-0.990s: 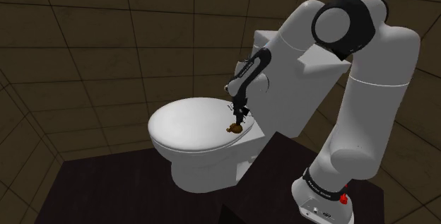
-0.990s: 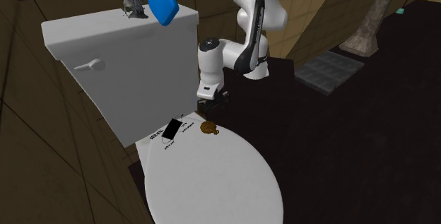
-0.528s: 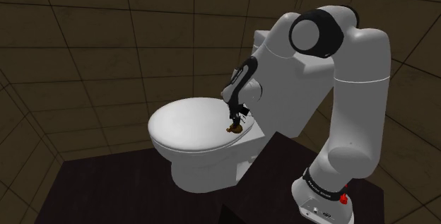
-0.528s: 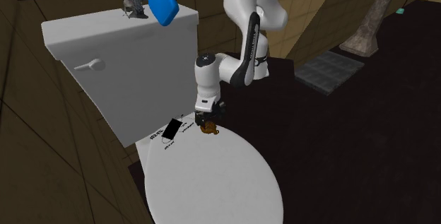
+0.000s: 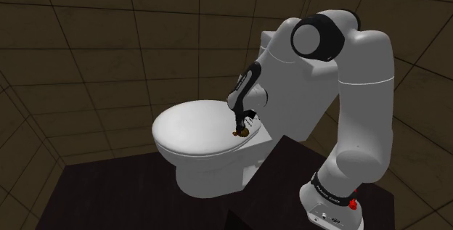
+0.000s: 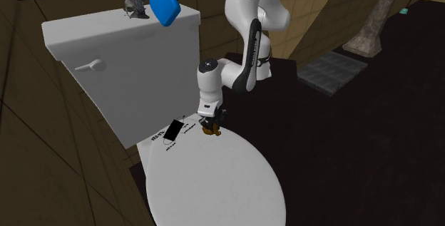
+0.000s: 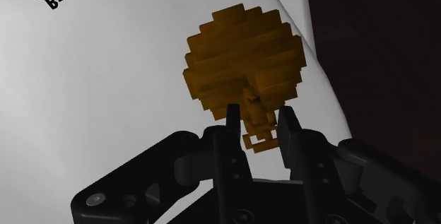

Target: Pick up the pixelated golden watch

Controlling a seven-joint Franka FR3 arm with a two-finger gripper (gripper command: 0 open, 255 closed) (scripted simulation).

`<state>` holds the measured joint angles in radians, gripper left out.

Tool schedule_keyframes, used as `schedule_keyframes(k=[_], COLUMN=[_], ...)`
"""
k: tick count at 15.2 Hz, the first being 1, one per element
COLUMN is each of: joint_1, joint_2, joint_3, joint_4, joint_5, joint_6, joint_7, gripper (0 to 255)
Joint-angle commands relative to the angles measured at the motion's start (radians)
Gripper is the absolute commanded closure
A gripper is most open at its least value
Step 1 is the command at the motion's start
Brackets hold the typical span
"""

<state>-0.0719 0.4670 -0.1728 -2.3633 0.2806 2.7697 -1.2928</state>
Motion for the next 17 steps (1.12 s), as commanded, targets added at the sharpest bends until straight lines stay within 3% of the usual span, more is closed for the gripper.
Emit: schedule_keyframes(k=[1, 6, 17], joint_1=[0.0, 0.0, 0.049], joint_2=[0.001, 0.0, -0.157], joint_3=[0.0, -0.001, -0.066], joint_4=[0.0, 0.002, -0.032], joint_5=[0.0, -0.001, -0.08], joint_6=[0.001, -0.002, -0.123], joint_7=[0.0, 0.001, 0.061], gripper=[255, 255, 255])
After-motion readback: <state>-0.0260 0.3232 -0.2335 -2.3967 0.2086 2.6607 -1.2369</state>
